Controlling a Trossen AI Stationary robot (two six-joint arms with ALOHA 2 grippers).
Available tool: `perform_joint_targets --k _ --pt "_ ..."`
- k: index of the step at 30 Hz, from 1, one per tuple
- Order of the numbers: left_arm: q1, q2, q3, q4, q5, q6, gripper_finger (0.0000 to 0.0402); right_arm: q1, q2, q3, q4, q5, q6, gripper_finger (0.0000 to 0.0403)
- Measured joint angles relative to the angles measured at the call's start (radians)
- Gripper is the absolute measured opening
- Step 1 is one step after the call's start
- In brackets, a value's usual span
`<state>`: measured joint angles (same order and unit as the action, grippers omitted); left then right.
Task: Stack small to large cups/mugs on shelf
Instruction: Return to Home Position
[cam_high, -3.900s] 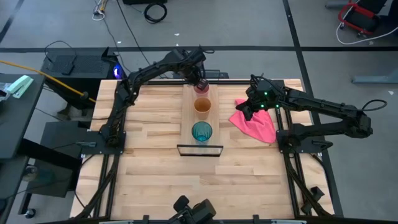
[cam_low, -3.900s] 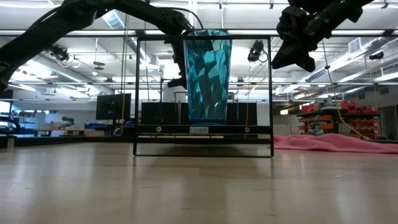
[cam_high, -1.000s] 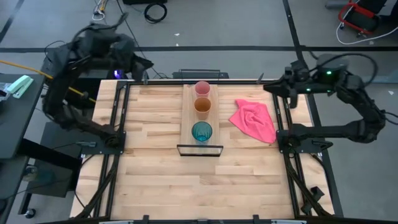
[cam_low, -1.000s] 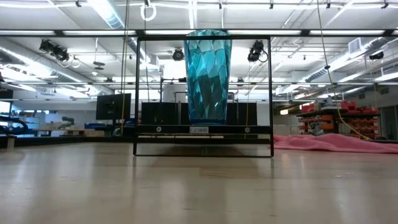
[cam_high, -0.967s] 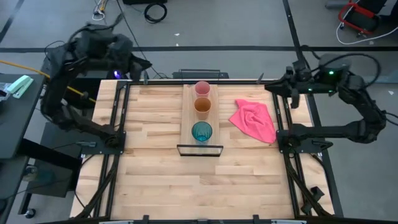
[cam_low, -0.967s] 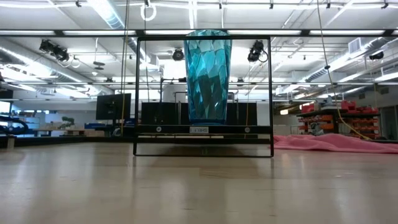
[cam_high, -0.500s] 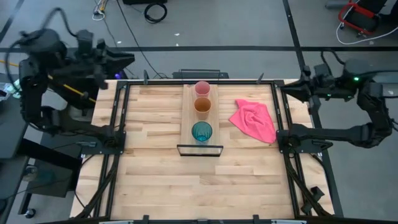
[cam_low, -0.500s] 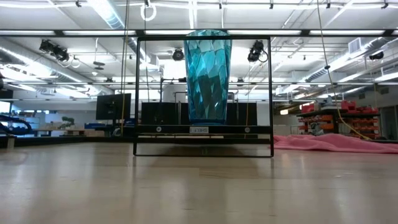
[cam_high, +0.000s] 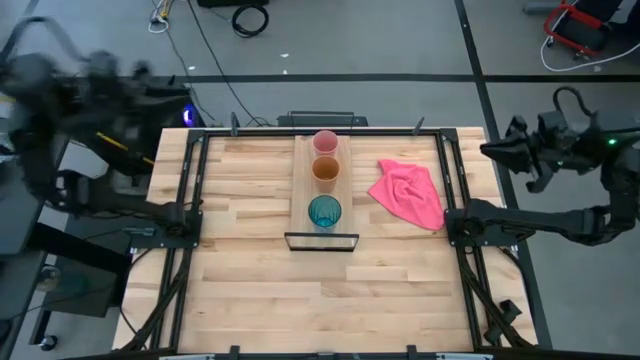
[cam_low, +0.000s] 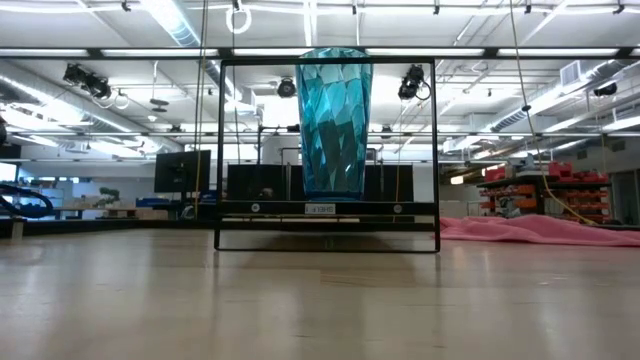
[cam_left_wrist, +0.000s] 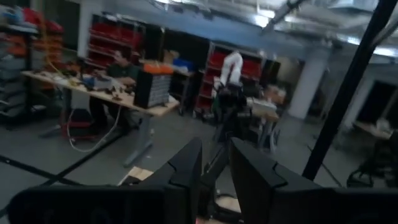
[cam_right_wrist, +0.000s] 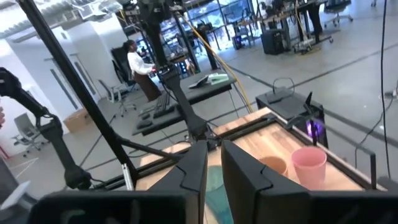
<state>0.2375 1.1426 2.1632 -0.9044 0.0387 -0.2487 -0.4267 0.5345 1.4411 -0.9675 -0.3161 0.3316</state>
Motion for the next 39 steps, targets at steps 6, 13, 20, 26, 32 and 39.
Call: perform_joint_targets --k 6,13,20,26,32,39 --pt "0.000 -0.154 0.007 -0.251 -0.181 -0.146 0.0086 -0.001 -0.013 -0.004 -0.029 0.000 0.014 0.0054" --pt "0.001 -0.275 -0.191 -0.250 -0.260 -0.137 0.0085 -0.001 -0.024 -0.059 -0.028 0.000 0.073 0.0054" --pt "0.002 -0.611 -0.515 0.033 -0.266 -0.124 0.0090 -0.003 -0.116 -0.226 0.101 0.000 0.176 0.0054" --pt "0.002 -0.840 -0.908 0.334 -0.121 -0.094 0.0082 -0.003 -0.197 -0.397 0.395 -0.032 0.211 0.0054" --pt "0.001 -0.962 -1.211 0.610 0.068 -0.002 0.0082 -0.003 -0.217 -0.590 0.775 -0.131 0.320 0.0054" --pt "0.000 -1.138 -1.362 0.671 0.102 0.002 0.0089 -0.002 -0.243 -0.755 1.115 -0.149 0.392 0.0054"
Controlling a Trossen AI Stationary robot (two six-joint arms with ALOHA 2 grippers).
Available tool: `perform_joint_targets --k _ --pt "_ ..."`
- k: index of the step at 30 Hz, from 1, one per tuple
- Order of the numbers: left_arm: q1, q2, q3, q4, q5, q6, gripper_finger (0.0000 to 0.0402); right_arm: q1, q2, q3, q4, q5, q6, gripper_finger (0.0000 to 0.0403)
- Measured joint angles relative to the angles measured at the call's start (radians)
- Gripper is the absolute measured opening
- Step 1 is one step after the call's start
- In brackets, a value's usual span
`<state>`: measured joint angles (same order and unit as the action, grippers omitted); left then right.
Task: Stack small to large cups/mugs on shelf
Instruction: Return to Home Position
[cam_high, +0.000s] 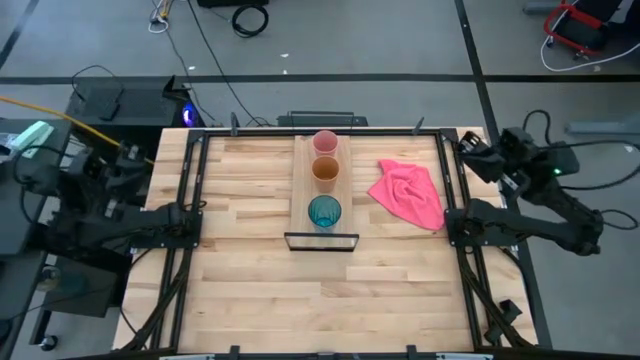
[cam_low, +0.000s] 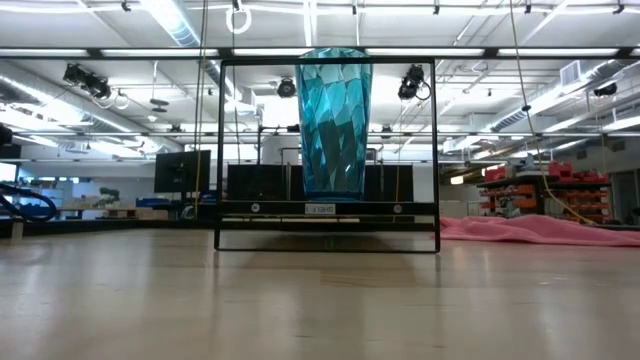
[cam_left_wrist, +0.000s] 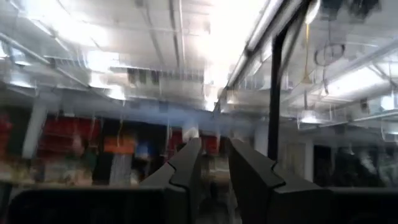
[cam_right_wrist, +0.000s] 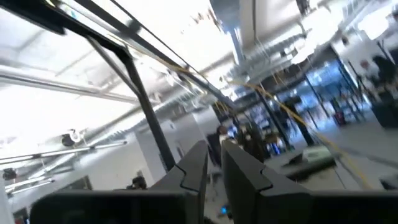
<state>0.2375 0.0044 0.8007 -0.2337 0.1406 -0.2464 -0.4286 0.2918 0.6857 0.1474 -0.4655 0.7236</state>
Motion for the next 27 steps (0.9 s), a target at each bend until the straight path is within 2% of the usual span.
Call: perform_joint_targets --k 2,3,6,10,13,16,18,23,27 --pt "-0.005 0.007 0.034 -0.082 0.028 0.017 0.0089 -0.001 -0.038 -0.008 -0.001 0.015 -0.013 0.0054" --pt "-0.007 0.026 0.060 -0.069 0.032 0.029 0.0089 -0.001 -0.061 -0.007 -0.001 0.027 -0.020 0.0054" --pt "-0.008 0.012 0.074 -0.141 0.017 0.035 0.0085 -0.001 -0.147 -0.007 -0.007 0.048 -0.038 0.0054" --pt "-0.008 0.000 0.086 -0.133 0.031 0.022 0.0080 -0.001 -0.292 -0.005 -0.055 0.104 -0.050 0.0054" --pt "-0.006 0.003 0.081 -0.126 0.027 0.027 0.0081 -0.003 -0.287 0.005 -0.092 0.106 -0.040 0.0054" --pt "-0.004 0.000 0.026 -0.119 0.019 0.001 0.0085 -0.001 -0.262 0.011 -0.088 0.106 -0.050 0.0054" --pt "-0.004 0.000 -0.020 -0.097 0.014 -0.021 0.0088 -0.001 -0.260 -0.005 -0.113 0.146 -0.071 0.0054" --pt "-0.004 0.000 -0.193 0.083 0.034 -0.081 0.0088 -0.002 -0.270 -0.102 -0.078 0.245 -0.069 0.0054" --pt "-0.004 -0.001 -0.262 0.197 0.041 -0.075 0.0082 -0.001 -0.270 -0.226 0.083 0.227 -0.043 0.0054"
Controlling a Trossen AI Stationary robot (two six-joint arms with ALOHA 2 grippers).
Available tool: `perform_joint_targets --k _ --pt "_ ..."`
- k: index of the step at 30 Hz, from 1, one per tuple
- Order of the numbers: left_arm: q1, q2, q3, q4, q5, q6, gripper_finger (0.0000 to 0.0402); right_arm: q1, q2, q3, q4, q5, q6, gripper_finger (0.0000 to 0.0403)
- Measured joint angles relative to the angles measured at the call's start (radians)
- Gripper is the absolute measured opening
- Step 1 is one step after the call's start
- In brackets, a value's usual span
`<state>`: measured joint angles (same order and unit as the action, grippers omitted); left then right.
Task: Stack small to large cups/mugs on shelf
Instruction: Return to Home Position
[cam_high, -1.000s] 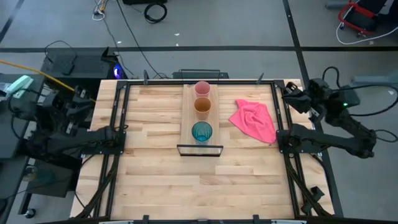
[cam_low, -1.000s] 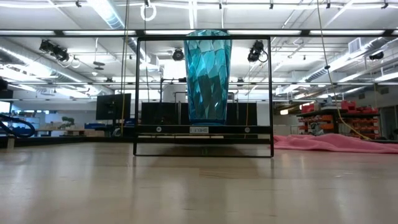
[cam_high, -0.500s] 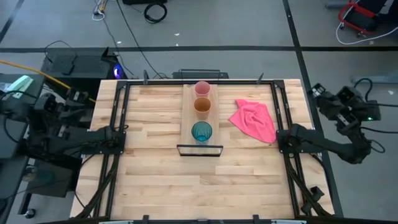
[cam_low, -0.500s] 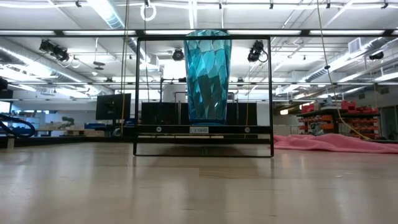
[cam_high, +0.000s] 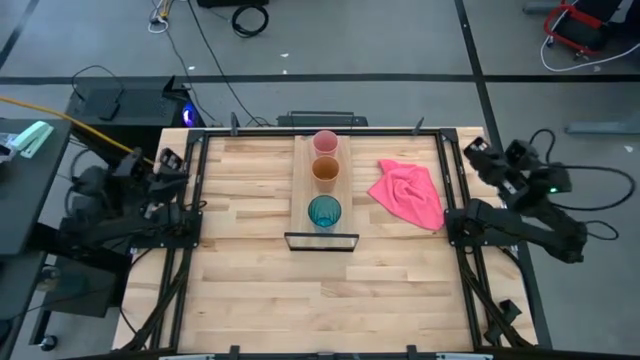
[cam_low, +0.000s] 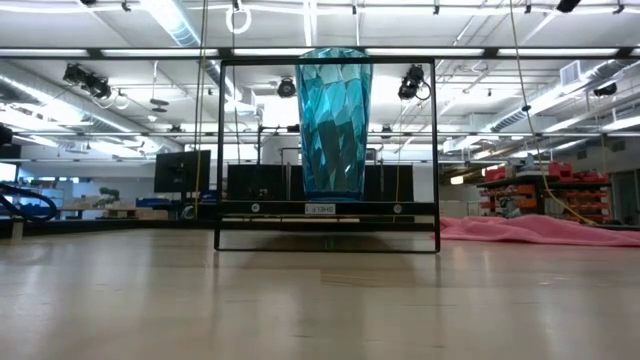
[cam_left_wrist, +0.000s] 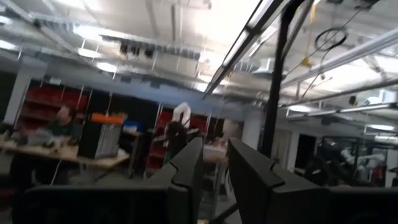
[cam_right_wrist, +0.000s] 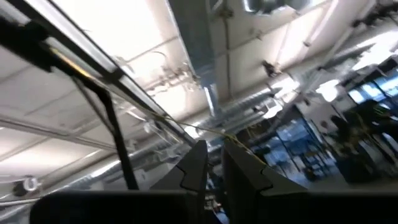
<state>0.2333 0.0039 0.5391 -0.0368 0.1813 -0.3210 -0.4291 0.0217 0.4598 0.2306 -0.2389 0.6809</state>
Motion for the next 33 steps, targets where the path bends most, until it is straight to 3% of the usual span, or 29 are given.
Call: perform_joint_targets --k 7,14,33 --pt "0.000 0.000 -0.117 0.043 -0.007 -0.055 0.0084 0.001 0.001 -0.211 0.285 -0.014 0.063 0.0054" --pt "0.000 0.000 -0.249 0.224 -0.008 -0.109 0.0089 0.001 0.001 -0.334 0.434 -0.017 0.118 0.0054" --pt "-0.001 0.000 -0.516 0.453 -0.008 -0.249 0.0089 0.001 0.001 -0.449 0.446 -0.017 0.180 0.0054"
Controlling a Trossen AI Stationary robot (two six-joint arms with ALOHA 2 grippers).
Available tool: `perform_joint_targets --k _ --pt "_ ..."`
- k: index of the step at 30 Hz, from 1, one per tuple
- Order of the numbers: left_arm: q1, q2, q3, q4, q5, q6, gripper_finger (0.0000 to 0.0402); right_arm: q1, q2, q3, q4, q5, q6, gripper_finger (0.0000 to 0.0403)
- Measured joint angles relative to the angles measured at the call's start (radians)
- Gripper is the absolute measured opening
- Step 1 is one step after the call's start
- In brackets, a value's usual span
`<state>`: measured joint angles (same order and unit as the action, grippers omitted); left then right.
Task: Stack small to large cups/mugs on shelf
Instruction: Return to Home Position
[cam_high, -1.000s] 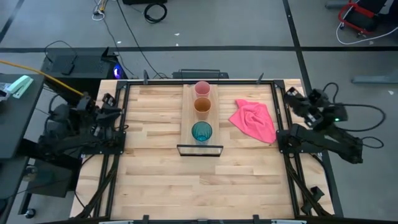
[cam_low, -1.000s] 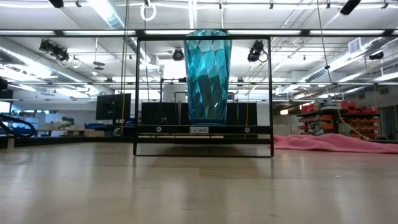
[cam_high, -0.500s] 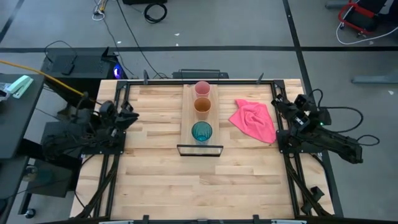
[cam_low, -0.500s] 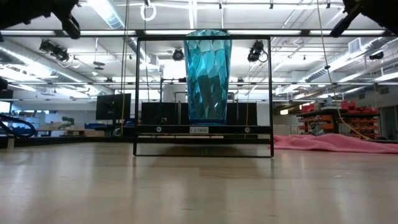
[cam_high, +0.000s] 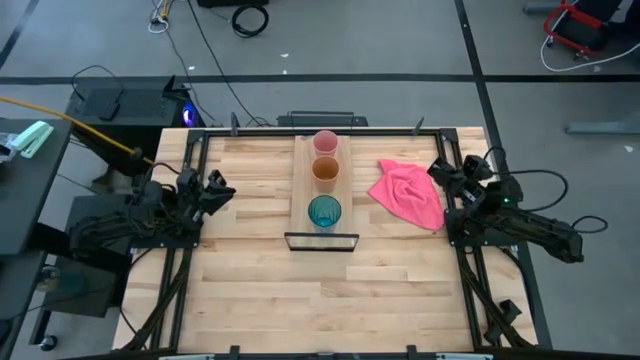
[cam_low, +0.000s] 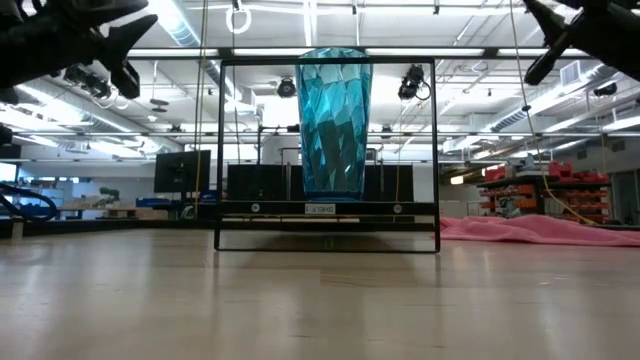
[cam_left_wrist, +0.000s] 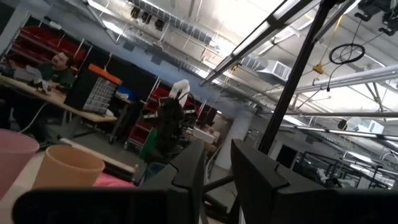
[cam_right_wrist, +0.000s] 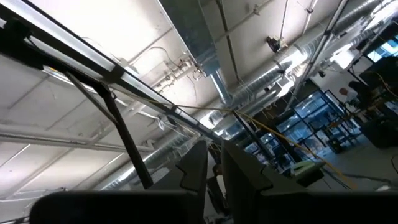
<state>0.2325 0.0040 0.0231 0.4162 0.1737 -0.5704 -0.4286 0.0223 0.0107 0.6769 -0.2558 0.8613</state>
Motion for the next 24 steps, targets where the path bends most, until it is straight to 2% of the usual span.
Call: perform_joint_targets --k 7,11,17,20,24 --pt "0.000 0.002 -0.014 0.005 0.000 -0.008 0.0081 0.000 0.000 -0.004 -0.053 0.000 0.001 0.0054" --pt "0.000 0.002 -0.014 -0.041 -0.001 0.032 0.0081 0.000 0.000 -0.004 -0.093 -0.013 -0.053 0.0054" --pt "0.000 0.002 -0.015 -0.246 -0.026 0.147 0.0088 0.000 0.000 -0.003 -0.290 -0.009 -0.233 0.0054" --pt "0.000 0.002 -0.015 -0.356 -0.072 0.213 0.0089 0.000 0.003 -0.003 -0.399 -0.007 -0.346 0.0054" --pt "0.000 0.014 -0.014 -0.392 -0.173 0.260 0.0085 -0.001 0.003 -0.003 -0.548 0.000 -0.485 0.0054"
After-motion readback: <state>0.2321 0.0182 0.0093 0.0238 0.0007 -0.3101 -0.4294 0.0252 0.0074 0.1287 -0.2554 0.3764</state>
